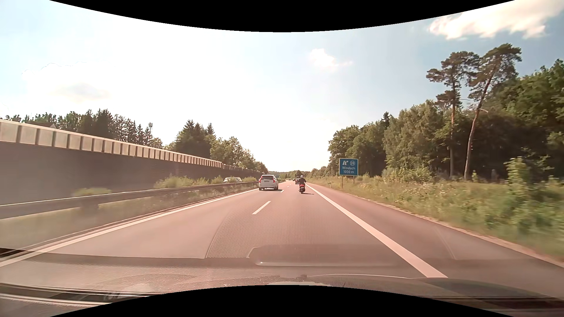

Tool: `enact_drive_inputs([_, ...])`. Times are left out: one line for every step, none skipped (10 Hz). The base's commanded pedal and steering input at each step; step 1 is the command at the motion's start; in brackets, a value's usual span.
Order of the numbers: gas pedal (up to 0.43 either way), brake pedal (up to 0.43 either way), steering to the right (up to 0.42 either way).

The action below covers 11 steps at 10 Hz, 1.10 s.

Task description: Follow the waypoints while adhering to traffic rules and regulations

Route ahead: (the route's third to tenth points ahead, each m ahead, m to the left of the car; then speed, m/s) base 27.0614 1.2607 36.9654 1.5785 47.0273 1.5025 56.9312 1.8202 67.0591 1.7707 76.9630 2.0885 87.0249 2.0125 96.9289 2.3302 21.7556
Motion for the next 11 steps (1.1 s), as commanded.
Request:
enact_drive_inputs([0.260, 0.012, 0.005])
enact_drive_inputs([0.260, 0.012, 0.006])
enact_drive_inputs([0.260, 0.012, 0.006])
enact_drive_inputs([0.268, 0.012, 0.006])
enact_drive_inputs([0.280, 0.012, 0.006])
enact_drive_inputs([0.280, 0.012, 0.006])
enact_drive_inputs([0.280, 0.012, 0.006])
enact_drive_inputs([0.280, 0.012, 0.006])
enact_drive_inputs([0.287, 0.012, 0.005])
enact_drive_inputs([0.287, 0.012, 0.004])
enact_drive_inputs([0.287, 0.012, 0.001])
